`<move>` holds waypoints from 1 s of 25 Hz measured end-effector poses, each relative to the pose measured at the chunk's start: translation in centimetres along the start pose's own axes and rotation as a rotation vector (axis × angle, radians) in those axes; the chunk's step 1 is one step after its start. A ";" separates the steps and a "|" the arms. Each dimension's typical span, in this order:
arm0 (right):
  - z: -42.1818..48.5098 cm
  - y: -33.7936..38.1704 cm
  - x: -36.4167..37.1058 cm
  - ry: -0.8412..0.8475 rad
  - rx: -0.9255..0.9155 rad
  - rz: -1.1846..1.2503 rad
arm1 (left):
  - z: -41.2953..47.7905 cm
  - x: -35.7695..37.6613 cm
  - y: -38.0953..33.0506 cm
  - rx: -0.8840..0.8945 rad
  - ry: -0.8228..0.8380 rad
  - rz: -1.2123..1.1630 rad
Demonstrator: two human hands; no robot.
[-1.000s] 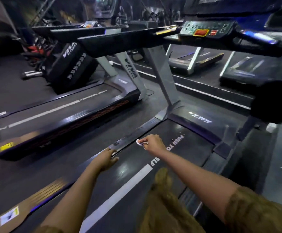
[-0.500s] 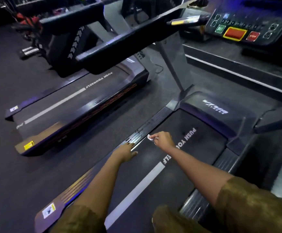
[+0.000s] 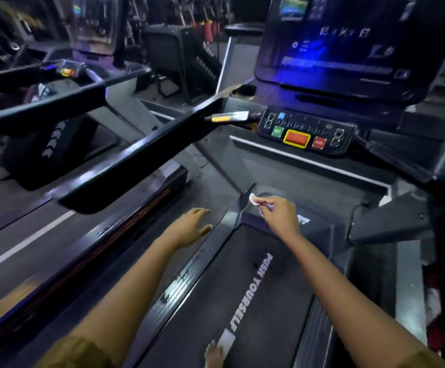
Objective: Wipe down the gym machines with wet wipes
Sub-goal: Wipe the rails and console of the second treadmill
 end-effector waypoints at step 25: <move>46.3 -2.0 -15.3 -0.479 -0.392 -0.274 | 46.5 -25.8 -20.2 0.410 -0.410 -0.964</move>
Point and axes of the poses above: each hand's wrist, its own z-axis towards the middle knuckle, its own x-axis out of the palm, y = z × x, the point moved 6 cm from there along z, towards the middle knuckle, and after that the axes turned 11 degrees about -x, right-handed, at the moved point
